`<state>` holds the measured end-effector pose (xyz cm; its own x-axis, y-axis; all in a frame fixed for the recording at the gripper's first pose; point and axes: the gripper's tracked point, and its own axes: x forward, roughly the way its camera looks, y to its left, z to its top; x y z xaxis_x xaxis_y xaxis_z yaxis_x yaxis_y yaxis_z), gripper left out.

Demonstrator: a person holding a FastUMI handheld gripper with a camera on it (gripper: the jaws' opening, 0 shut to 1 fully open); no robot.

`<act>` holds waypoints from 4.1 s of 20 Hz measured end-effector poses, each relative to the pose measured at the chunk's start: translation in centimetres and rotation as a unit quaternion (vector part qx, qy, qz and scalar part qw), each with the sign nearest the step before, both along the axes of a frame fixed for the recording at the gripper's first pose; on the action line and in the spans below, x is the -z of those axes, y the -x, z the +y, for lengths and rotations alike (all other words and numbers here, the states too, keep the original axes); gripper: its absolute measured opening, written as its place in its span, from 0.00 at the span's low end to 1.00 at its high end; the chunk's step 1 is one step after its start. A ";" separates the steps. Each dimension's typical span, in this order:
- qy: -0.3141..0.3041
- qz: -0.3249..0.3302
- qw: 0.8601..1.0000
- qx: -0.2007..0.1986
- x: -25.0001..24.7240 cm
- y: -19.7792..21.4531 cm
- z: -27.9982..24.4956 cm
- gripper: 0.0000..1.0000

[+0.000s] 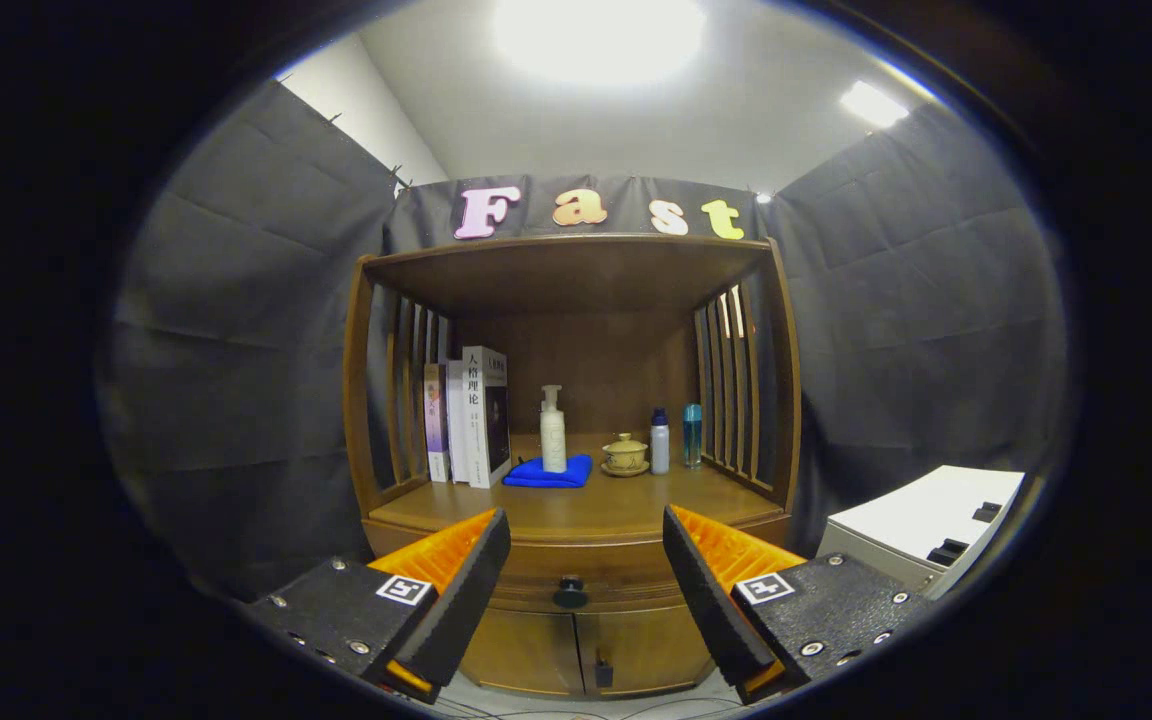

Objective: Pull open the drawer, take out the items inside it, and place them on the countertop above the cabinet.

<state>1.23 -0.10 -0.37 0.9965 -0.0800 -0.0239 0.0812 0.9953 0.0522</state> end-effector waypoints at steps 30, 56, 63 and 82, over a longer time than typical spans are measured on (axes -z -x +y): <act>-0.051 0.108 0.993 0.002 17.4 -12.3 1.1 0.95; -0.010 0.095 0.995 -0.011 20.3 -15.3 1.2 0.29; -0.010 0.104 0.994 -0.013 20.3 -14.4 1.1 0.29; -0.018 0.122 0.992 -0.012 19.9 -3.2 2.0 0.29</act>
<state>4.43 1.86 -20.24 0.9625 -0.0516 -0.2663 0.0724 0.9950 0.0691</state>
